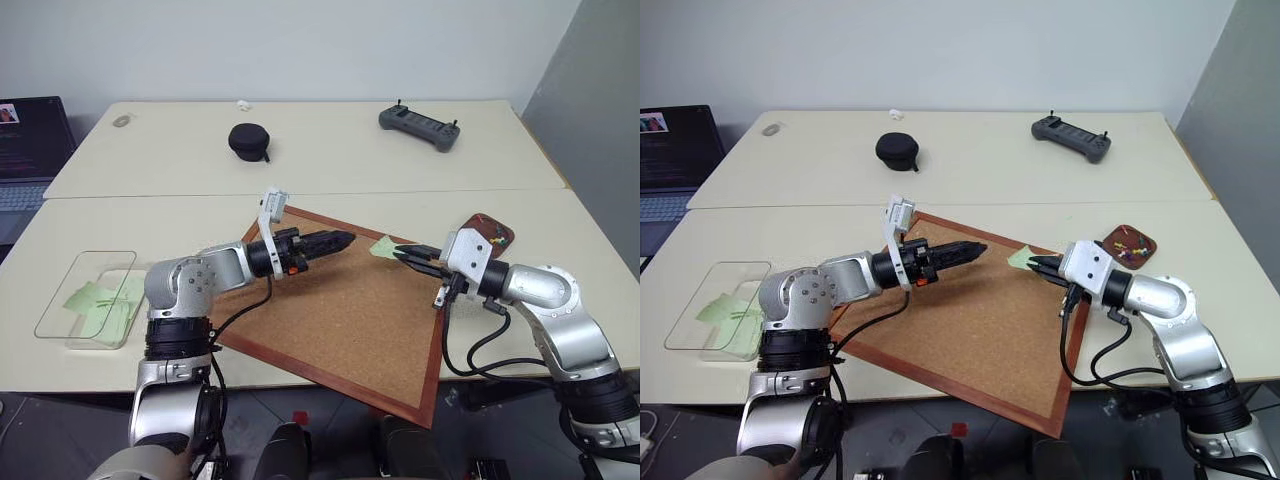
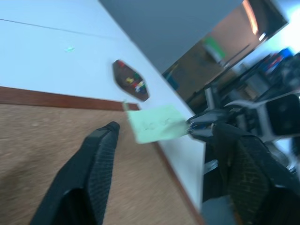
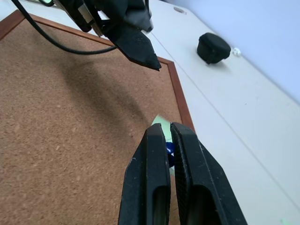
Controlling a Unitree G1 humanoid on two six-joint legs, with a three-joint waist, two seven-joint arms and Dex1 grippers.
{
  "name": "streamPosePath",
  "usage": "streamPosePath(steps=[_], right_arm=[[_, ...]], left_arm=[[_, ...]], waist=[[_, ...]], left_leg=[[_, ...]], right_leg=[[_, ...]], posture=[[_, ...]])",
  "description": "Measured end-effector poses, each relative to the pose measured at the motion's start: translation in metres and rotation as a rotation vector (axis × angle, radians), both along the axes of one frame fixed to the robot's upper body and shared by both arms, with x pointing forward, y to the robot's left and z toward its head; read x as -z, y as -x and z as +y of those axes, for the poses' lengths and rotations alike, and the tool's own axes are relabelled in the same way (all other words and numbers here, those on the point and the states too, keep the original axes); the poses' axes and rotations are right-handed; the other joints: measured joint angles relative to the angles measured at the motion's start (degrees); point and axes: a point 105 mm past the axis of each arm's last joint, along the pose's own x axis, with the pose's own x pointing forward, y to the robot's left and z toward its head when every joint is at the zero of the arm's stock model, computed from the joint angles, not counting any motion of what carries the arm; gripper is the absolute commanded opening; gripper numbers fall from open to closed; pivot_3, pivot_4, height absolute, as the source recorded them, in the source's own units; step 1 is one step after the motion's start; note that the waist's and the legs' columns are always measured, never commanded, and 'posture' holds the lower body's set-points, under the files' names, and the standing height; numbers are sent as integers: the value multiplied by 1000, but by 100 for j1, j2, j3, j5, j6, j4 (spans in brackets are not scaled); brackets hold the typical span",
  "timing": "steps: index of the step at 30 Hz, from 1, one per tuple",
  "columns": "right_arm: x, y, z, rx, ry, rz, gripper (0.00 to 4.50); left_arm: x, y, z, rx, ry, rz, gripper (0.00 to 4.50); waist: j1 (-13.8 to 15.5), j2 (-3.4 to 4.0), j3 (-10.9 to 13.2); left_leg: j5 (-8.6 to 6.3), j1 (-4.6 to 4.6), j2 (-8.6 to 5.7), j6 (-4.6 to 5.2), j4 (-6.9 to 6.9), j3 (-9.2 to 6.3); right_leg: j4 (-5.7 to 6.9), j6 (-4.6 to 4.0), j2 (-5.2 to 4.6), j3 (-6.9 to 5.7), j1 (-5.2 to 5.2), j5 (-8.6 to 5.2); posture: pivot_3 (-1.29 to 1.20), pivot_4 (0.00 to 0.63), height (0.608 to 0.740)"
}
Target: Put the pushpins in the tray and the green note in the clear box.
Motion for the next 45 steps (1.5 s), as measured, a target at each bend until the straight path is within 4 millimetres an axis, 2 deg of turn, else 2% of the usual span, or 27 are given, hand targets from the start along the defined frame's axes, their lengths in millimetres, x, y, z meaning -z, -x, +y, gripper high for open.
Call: streamPosePath(steps=[2, 5, 11, 17, 23, 25, 26, 32, 35, 39, 45], right_arm=[[-7, -1, 1, 2, 13, -68, 0], [-17, -1, 4, 4, 28, -166, 0], [-25, 2, 10, -9, 42, -286, 0], [-27, 11, 25, -80, 87, -394, 0], [-25, 19, 37, -143, 107, -451, 0], [-29, 19, 38, -150, 106, -476, 0], [-31, 20, 39, -152, 103, -488, 0], [-30, 17, 37, -143, 97, -490, 0], [-31, 17, 38, -141, 93, -496, 0], [-33, 16, 38, -137, 84, -504, 0], [-34, 16, 39, -139, 76, -504, 0]], left_arm=[[4, 4, -4, 8, 81, 116, 4394], [6, 10, -7, 30, 183, 235, 4394], [5, 9, -15, 18, 298, 334, 4394], [1, 10, -32, 31, 332, 362, 4394], [-4, 8, -34, 16, 352, 359, 4394], [-6, 5, -34, -1, 367, 360, 4046], [-8, 4, -33, -12, 379, 359, 4015], [-12, 8, -35, 12, 389, 340, 2643], [-10, 10, -37, 20, 375, 346, 2166], [-12, 10, -35, 17, 373, 333, 1178], [-13, 10, -36, 23, 373, 329, 79]], waist=[[-1, 0, 0], [-1, -1, 1], [3, -2, 0], [2, -3, 1], [7, -4, 1], [8, -4, 1], [9, -4, 1], [19, -5, 2], [16, -5, 2], [15, -5, 2], [19, -5, 2]], left_leg=[[0, 1, -6, 0, 2, 3], [11, 2, -8, -19, 1, 1], [18, 3, -9, -33, 1, 4], [19, 4, -13, -37, 0, 7], [21, 4, -12, -41, 0, 8], [21, 4, -11, -41, 1, 9], [21, 4, -12, -42, 1, 9], [21, 4, -12, -42, 0, 10], [21, 5, -12, -42, 0, 10], [22, 5, -12, -42, 0, 10], [22, 5, -12, -42, 0, 10]], right_leg=[[-2, 1, 0, 2, 1, 0], [0, 1, 1, 0, 2, 0], [-1, 1, 0, 3, 3, 0], [-2, 1, 2, 4, 3, 1], [-2, 1, 1, 6, 3, 1], [-3, 1, 0, 7, 3, 1], [-3, 1, 0, 7, 3, 1], [-4, 1, -1, 8, 3, 1], [-3, 1, 0, 8, 3, 1], [-3, 1, 1, 9, 3, 1], [-3, 1, 0, 9, 4, 1]], posture=[[0, 150, 740], [0, 150, 740], [0, 150, 740], [0, 150, 740], [0, 150, 740], [0, 150, 740], [0, 150, 740], [0, 150, 740], [0, 150, 740], [0, 150, 740], [0, 150, 740]])
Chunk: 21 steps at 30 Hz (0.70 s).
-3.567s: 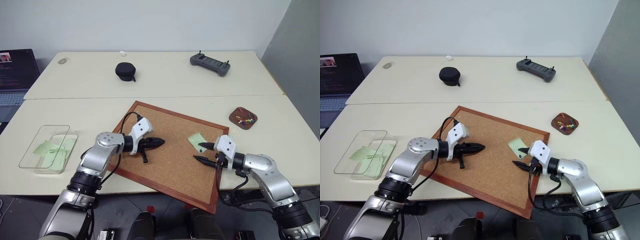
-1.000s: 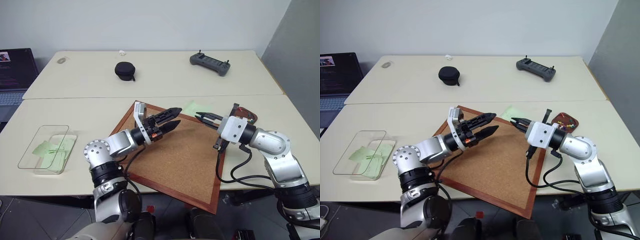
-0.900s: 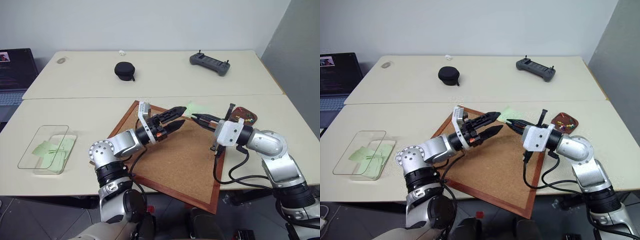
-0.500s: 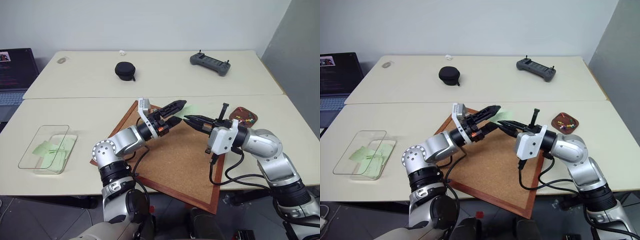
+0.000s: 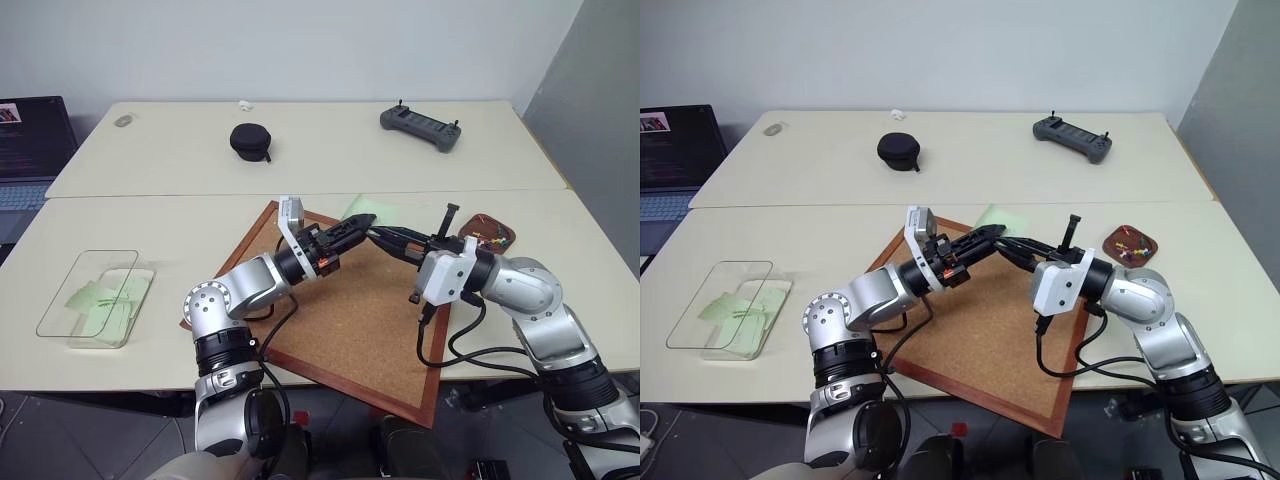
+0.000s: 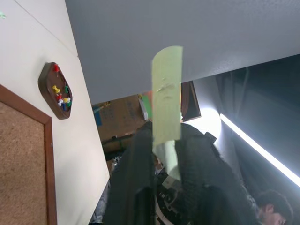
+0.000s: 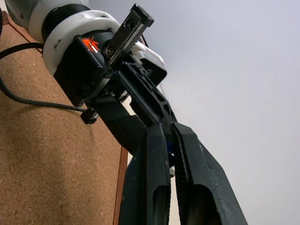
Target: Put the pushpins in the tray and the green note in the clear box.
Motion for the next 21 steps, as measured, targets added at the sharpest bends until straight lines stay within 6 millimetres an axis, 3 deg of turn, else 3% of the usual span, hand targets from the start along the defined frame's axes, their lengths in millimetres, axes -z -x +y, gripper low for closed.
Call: streamPosePath(steps=[7, 21], right_arm=[[0, 0, 0, 2, -2, 6, 0], [-1, 0, 3, 22, -50, 78, 0]], left_arm=[[9, 5, -4, 3, -104, -40, 79], [19, -7, 3, -67, -236, -130, 79]], waist=[[-1, 0, 0], [-5, 0, 0]], left_leg=[[0, 0, 0, 0, -1, -2], [0, 0, -3, 0, -3, -1]], right_leg=[[0, 0, 2, -1, 0, 0], [-2, 0, 3, -1, 0, 0]], posture=[[0, 150, 740], [0, 150, 740]])
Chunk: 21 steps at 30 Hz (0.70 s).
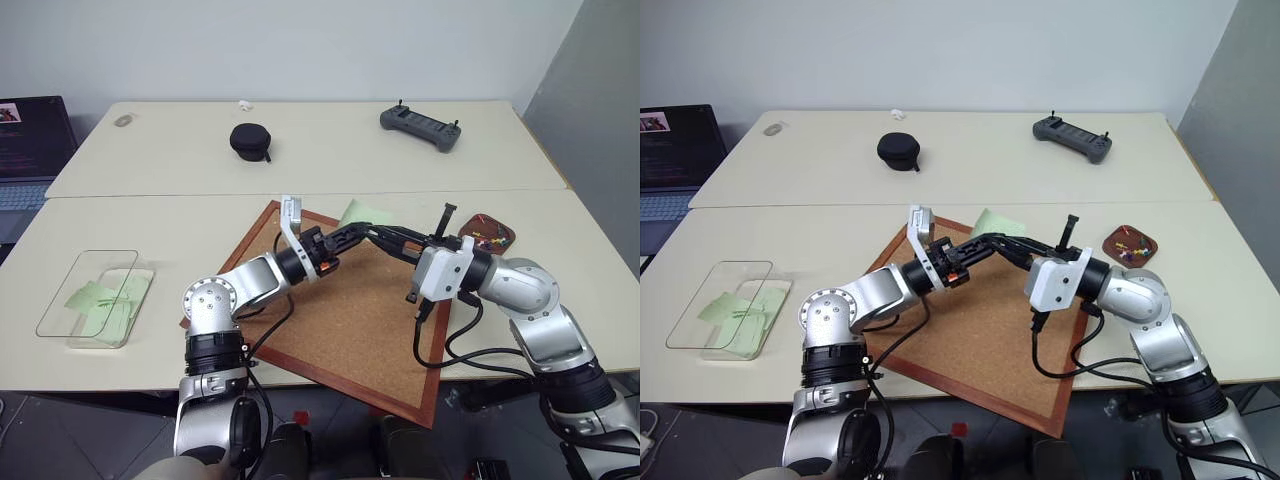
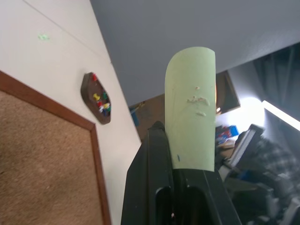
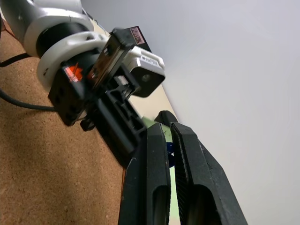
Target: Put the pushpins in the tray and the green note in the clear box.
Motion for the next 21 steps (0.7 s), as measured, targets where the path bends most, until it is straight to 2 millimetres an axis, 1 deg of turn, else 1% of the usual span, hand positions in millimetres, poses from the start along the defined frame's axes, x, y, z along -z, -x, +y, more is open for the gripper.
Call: streamPosePath(steps=[2, 4, 5, 6, 8, 9, 10, 11, 12, 13, 14, 15, 16, 17, 18, 21], right_arm=[[1, -1, -4, 28, -34, 49, 0], [2, -5, -15, 95, -89, 122, 0], [2, -5, -17, 103, -97, 129, 0], [1, -9, -25, 146, -138, 167, 0], [2, -21, -51, 289, -238, 261, 0], [4, -28, -69, 382, -289, 314, 0], [5, -32, -77, 432, -329, 345, 0], [6, -39, -90, 507, -389, 384, 0], [7, -43, -98, 551, -432, 408, 0], [7, -52, -112, 623, -510, 450, 0], [7, -59, -121, 676, -567, 469, 0], [9, -68, -136, 747, -624, 495, 0], [10, -74, -145, 794, -666, 520, 0], [16, -83, -160, 862, -717, 558, 0], [21, -88, -168, 902, -747, 586, 0], [37, -98, -184, 973, -782, 664, 0]], left_arm=[[5, 4, 2, 13, -110, -78, 79], [5, 10, 2, 32, -234, -202, 79], [5, 10, 2, 33, -241, -211, 79], [4, 12, 0, 46, -287, -267, 79], [-2, 20, -1, 80, -403, -433, 79], [-8, 23, -1, 89, -449, -535, 79], [-10, 25, -3, 99, -475, -589, 79], [-11, 28, -7, 116, -514, -676, 79], [-12, 29, -11, 129, -539, -731, 79], [-12, 30, -17, 147, -587, -829, 79], [-12, 31, -21, 163, -619, -893, 79], [-13, 33, -29, 182, -637, -970, 79], [-15, 35, -34, 189, -638, -1020, 79], [-16, 35, -41, 194, -641, -1079, 79], [-16, 35, -45, 192, -645, -1105, 79], [-12, 30, -48, 187, -661, -1133, 79]], waist=[[-5, 0, 0], [5, 1, 0], [6, 0, 0], [7, 0, 0], [9, 0, 0], [14, 2, 0], [14, 2, 0], [17, 1, 0], [17, 1, 0], [13, 1, 0], [4, 1, 0], [4, 2, 0], [3, 2, 0], [5, 2, 0], [3, 2, 0], [-18, 4, 0]], left_leg=[[0, 0, 1, 0, -4, -1], [0, 0, 5, 0, -5, -3], [0, -2, 6, 0, -5, -4], [0, -4, 8, 0, -4, -4], [0, -4, 8, 0, -5, -2], [0, -2, 7, 1, -5, 3], [0, -2, 7, 1, -5, 5], [0, -2, 5, 1, -5, 6], [0, -1, 2, 2, -5, 8], [-1, 0, -3, 2, -5, 9], [-1, -1, -11, 3, -4, 15], [-2, 0, -12, 6, -6, 16], [-3, 1, -11, 9, -7, 19], [-6, 0, -10, 13, -7, 17], [-13, -2, -9, 26, -9, 18], [-18, -3, -6, 34, -14, 20]], right_leg=[[0, -1, 3, 0, -2, 0], [0, -1, 1, 0, -2, 0], [0, -1, 0, 0, -2, 0], [-2, -1, -1, 1, -2, 0], [-4, -1, -6, 4, -1, 0], [-3, -1, -11, 8, -1, 0], [-3, -1, -10, 8, -1, 0], [-3, -2, -10, 10, -1, 0], [-3, -2, -8, 11, -2, 0], [-3, -2, -6, 12, -1, 0], [-6, -2, 0, 15, -2, 0], [-5, -2, -1, 18, -3, 0], [-5, -2, 0, 18, -3, 0], [-5, -2, 2, 16, -4, 0], [-4, -3, 4, 17, -8, 0], [-3, -3, 8, 17, -11, 0]], posture=[[0, 150, 740], [0, 150, 740], [0, 150, 740], [0, 150, 740], [0, 150, 740], [0, 150, 740], [0, 150, 740], [0, 150, 740], [0, 150, 740], [0, 150, 740], [0, 150, 740], [0, 150, 740], [0, 150, 740], [0, 150, 740], [0, 150, 740], [0, 150, 740]])
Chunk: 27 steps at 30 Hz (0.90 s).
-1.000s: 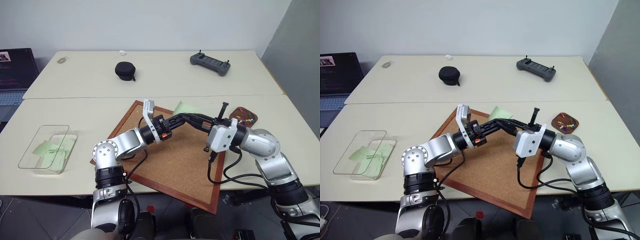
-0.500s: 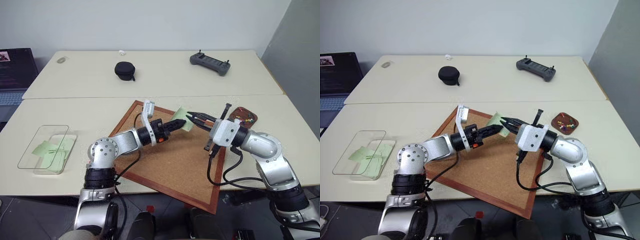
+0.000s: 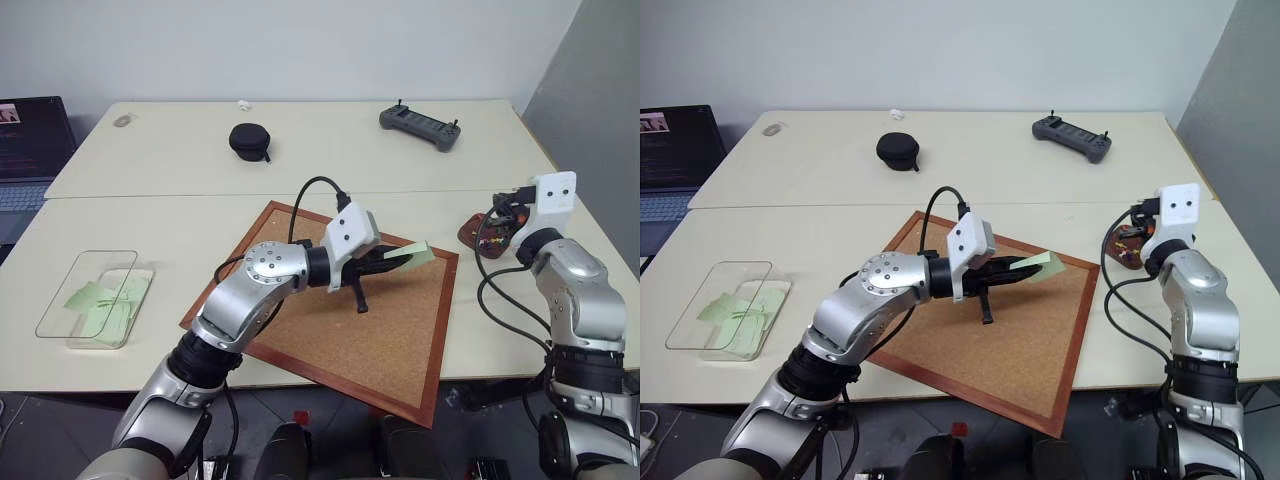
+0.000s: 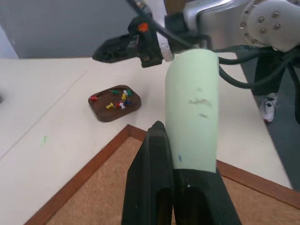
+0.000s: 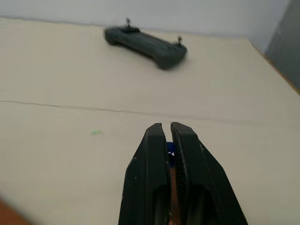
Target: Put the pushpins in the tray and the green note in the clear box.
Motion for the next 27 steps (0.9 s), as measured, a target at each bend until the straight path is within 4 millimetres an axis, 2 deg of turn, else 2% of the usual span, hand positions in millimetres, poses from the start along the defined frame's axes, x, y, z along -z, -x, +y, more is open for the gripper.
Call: streamPosePath(steps=[5, 11, 13, 14, 16, 23, 27], right_arm=[[26, -13, -13, 44, -81, 99, 0], [33, -21, -16, 52, -157, 121, 0], [36, -21, -17, 54, -163, 131, 588], [38, -21, -17, 53, -168, 135, 714], [39, -22, -17, 51, -174, 135, 1288], [38, -25, -14, 39, -178, 127, 2818], [38, -25, -14, 35, -179, 123, 2818]], left_arm=[[3, -4, -5, -9, 1, -15, 79], [11, -4, -2, -21, -19, -7, 79], [12, -4, -2, -20, -21, -3, 0], [12, -3, -2, -20, -22, -4, 0], [12, -3, -2, -18, -25, -4, 0], [13, -4, -2, -22, -32, 7, 0], [13, -4, -1, -27, -28, 13, 0]], waist=[[-3, 2, 1], [-2, 2, 1], [-2, 2, 1], [-3, 2, 1], [-4, 2, 1], [-4, 2, 1], [-4, 2, 1]], left_leg=[[-5, -6, -2, 8, 2, 2], [-5, -5, 1, 9, 2, 1], [-5, -6, 1, 9, 3, 2], [-5, -5, 2, 9, 3, 3], [-5, -5, 2, 9, 4, 3], [-5, -5, 2, 9, 3, 2], [-5, -5, 3, 9, 3, 2]], right_leg=[[-2, 0, -4, 2, -2, 0], [-1, 0, -3, 0, -1, 0], [-1, 0, -4, 2, -1, 0], [-1, 0, -5, 3, -1, 0], [0, 1, -4, 3, -1, 0], [0, 0, -4, 2, -1, 0], [0, 0, -4, 1, -1, 0]], posture=[[0, 150, 740], [0, 150, 740], [0, 150, 740], [0, 150, 740], [0, 150, 740], [0, 150, 740], [0, 150, 740]])
